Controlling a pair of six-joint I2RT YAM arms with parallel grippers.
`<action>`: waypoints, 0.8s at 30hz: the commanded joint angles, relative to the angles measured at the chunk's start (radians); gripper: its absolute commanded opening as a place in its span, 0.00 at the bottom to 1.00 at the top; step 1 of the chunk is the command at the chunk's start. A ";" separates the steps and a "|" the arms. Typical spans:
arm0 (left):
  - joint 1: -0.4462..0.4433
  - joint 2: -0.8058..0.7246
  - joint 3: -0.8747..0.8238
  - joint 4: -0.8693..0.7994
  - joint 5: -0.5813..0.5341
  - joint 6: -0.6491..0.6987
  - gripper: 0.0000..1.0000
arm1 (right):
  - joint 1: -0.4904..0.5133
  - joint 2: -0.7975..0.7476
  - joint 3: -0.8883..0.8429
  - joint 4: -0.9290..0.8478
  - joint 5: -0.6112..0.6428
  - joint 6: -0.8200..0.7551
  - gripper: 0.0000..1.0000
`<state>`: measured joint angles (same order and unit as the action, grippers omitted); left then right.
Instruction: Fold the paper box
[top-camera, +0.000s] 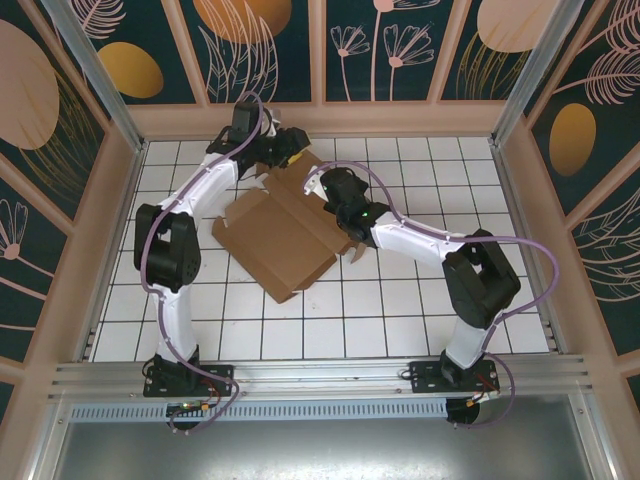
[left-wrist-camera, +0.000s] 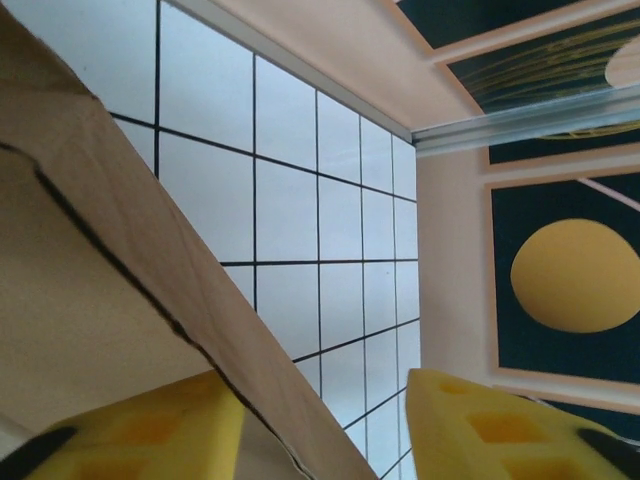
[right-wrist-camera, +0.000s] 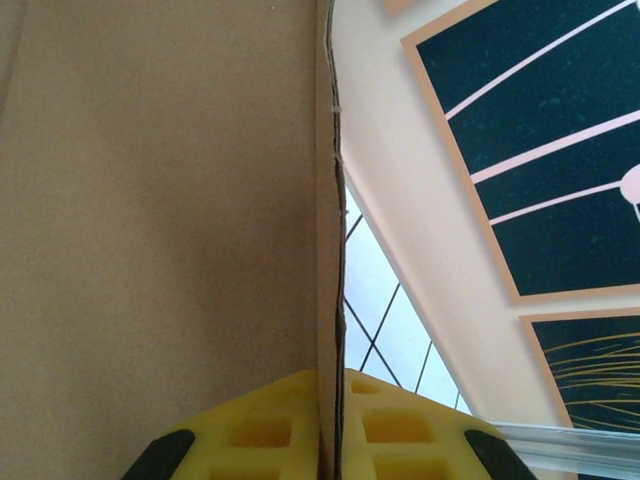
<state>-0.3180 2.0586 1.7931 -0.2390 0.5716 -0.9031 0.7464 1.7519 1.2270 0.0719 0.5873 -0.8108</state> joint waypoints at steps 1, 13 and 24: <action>0.000 0.017 -0.021 0.021 0.018 -0.016 0.38 | 0.007 -0.038 -0.017 0.064 0.018 -0.020 0.10; 0.000 0.007 -0.066 0.069 0.004 -0.039 0.05 | 0.010 -0.040 -0.018 0.079 0.030 -0.033 0.15; 0.012 -0.182 -0.463 0.600 -0.052 -0.237 0.00 | -0.001 -0.276 0.016 -0.130 -0.341 0.311 0.73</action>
<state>-0.3138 1.9450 1.4059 0.1192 0.5522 -1.0611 0.7525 1.5742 1.2182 -0.0162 0.3954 -0.6609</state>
